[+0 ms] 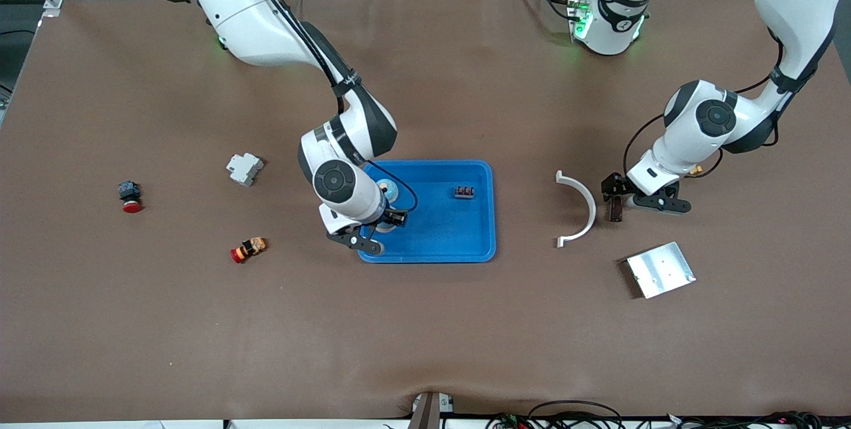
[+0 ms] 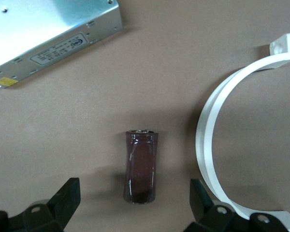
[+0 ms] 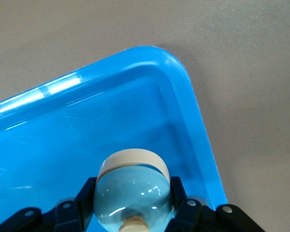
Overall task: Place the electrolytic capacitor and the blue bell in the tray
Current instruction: 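Release the bell into the tray while the left gripper grasps the capacitor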
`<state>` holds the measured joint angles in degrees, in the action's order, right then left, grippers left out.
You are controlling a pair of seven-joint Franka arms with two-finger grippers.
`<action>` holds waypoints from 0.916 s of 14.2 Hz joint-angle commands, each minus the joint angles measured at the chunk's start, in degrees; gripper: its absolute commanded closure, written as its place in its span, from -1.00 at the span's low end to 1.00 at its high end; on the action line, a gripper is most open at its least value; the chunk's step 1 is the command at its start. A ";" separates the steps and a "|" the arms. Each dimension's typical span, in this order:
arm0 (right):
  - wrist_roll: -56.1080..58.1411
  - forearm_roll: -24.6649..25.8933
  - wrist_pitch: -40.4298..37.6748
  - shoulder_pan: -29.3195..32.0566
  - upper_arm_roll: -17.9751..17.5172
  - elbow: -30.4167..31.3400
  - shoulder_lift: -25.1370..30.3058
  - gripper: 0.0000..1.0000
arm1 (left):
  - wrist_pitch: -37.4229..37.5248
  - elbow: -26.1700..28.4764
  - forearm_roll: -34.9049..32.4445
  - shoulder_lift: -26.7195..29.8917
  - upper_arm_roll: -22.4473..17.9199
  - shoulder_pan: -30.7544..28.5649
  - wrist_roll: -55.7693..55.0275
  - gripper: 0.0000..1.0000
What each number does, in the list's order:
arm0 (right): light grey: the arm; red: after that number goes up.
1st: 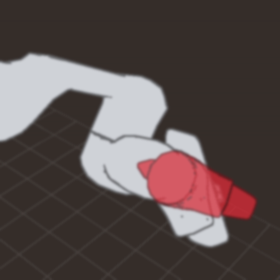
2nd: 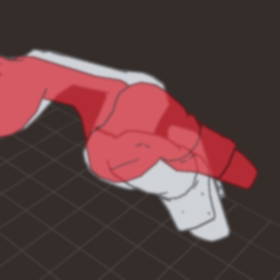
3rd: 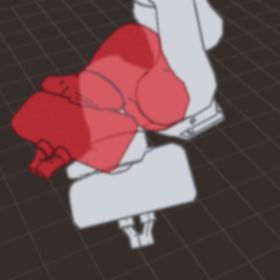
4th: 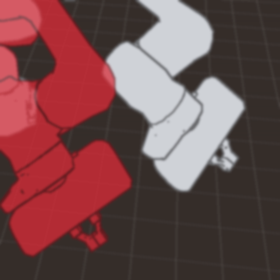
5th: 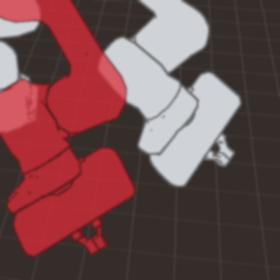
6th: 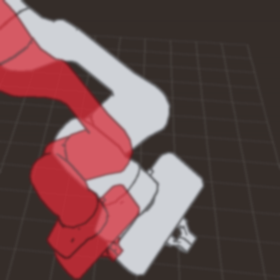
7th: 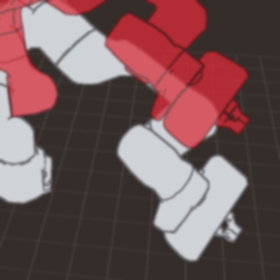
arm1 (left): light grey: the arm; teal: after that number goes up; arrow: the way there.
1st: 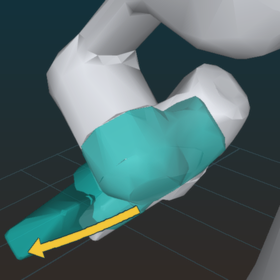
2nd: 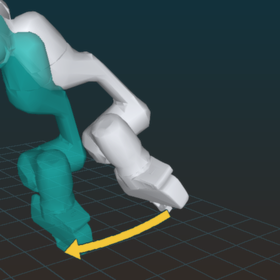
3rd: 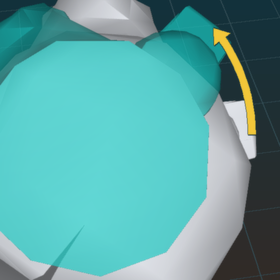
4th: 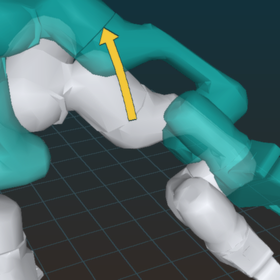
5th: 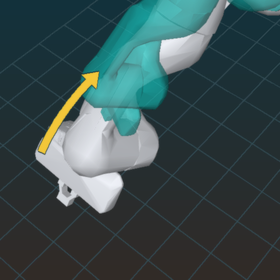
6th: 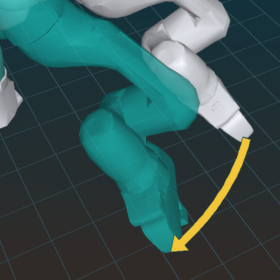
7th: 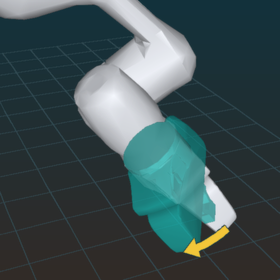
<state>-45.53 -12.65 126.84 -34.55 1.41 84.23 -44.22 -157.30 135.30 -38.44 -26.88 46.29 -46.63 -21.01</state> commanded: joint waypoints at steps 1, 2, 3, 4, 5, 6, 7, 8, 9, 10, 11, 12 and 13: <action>0.08 -1.15 -0.28 -0.25 0.43 -1.87 -1.92 0.10 | -0.64 -1.00 -2.69 -1.41 0.47 -0.57 -0.44 -1.00; 0.26 -1.15 -0.28 -0.25 0.43 -1.96 -2.01 -0.39 | -0.64 -1.36 -2.78 -1.94 0.38 -0.48 -0.35 -1.00; 0.44 -1.24 -0.28 -0.16 0.43 -1.96 -2.18 -0.39 | -0.64 -1.62 -3.21 -2.38 0.29 -0.30 -0.35 -1.00; 0.35 -1.24 -0.19 -0.25 0.35 -1.96 -2.19 -0.43 | -0.56 -1.97 -4.35 -3.08 -0.06 -0.30 -0.43 -1.00; 0.35 -1.24 -0.19 -0.34 0.35 -1.96 -2.19 -0.83 | -0.56 -2.41 -5.06 -3.61 -0.67 -0.22 -0.44 -1.00; 0.35 -1.24 -0.19 -0.34 0.34 -1.96 -2.19 -1.00 | -0.56 -3.11 -5.50 -4.49 -0.94 -0.13 -0.44 -1.00; 0.35 -1.24 -0.19 -0.25 0.34 -2.05 -2.19 -1.00 | -0.56 -3.81 -5.68 -5.45 -0.94 -0.13 -0.44 -1.00; 0.44 -1.15 -0.28 -0.25 0.34 -2.05 -1.93 -1.00 | -0.47 -4.34 -5.85 -6.07 -1.29 -0.04 -0.35 -1.00; 0.26 -1.15 -0.37 -0.08 0.34 -2.22 -1.75 -1.00 | -0.38 -4.70 -6.90 -6.34 -1.99 0.40 -0.43 -1.00; 0.44 -1.24 -0.45 0.27 0.43 -2.40 -1.40 -1.00 | -0.38 -4.79 -7.43 -6.51 -2.86 0.92 -0.44 -1.00; 0.44 -1.15 -0.54 0.54 0.43 -2.49 -0.70 -1.00 | -0.38 -5.05 -7.70 -6.52 -3.40 1.36 -0.44 -1.00; 0.52 -1.06 -1.07 0.71 0.61 -2.40 0.26 -1.00 | -0.38 -5.05 -7.70 -6.60 -3.40 1.37 -0.44 -1.00; 0.61 -0.97 -2.29 1.41 0.78 -2.23 1.93 -1.00 | -0.38 -5.05 -7.70 -6.60 -3.40 1.37 -0.44 -1.00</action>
<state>-45.50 -12.67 126.83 -34.26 1.99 82.01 -45.14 -157.34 130.98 -44.81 -33.27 43.50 -46.10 -21.02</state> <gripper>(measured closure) 0.000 0.000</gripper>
